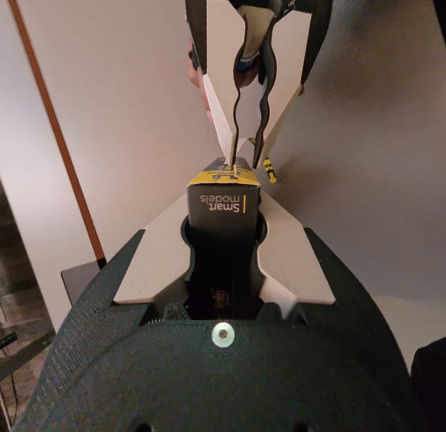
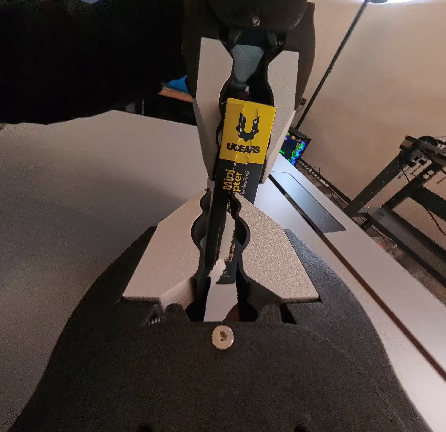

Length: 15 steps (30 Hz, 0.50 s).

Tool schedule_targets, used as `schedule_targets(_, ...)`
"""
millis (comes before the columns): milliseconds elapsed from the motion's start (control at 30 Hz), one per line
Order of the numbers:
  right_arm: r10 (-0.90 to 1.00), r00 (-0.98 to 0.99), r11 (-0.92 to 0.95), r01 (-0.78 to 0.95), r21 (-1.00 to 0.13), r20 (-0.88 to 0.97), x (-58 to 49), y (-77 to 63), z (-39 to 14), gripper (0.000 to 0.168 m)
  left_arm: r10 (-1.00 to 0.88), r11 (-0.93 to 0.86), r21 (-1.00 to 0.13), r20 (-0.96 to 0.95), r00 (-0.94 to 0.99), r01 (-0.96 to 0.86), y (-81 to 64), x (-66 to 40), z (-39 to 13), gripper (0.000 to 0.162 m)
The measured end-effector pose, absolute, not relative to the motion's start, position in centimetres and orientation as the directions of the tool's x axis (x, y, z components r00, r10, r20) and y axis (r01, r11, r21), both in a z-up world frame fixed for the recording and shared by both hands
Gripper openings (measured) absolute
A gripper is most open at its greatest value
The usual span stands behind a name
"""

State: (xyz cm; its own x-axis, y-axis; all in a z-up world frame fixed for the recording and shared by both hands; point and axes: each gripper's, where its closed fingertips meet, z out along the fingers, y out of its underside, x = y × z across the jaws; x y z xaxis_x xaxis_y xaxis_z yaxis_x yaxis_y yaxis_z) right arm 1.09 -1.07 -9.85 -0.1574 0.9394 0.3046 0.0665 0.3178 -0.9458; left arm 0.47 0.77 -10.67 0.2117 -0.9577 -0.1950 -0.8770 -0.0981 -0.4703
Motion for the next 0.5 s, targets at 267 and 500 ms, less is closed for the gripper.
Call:
schedule_targets(267, 0.982, -0.094, 0.167, 0.028, -0.986, 0.163, 2.7, 0.4, -14.0, 0.015, -0.976, -0.18, -0.229, -0.076, 0.202, -0.957, 2.1, 2.2, -15.1, 0.051)
schedule_targets(500, 0.983, -0.11, 0.151, 0.003, -0.989, 0.15, 2.7, 0.7, -13.8, 0.015, -0.893, -0.221, -0.375, -0.294, 0.341, -0.9, 4.3, 1.5, -11.3, 0.087)
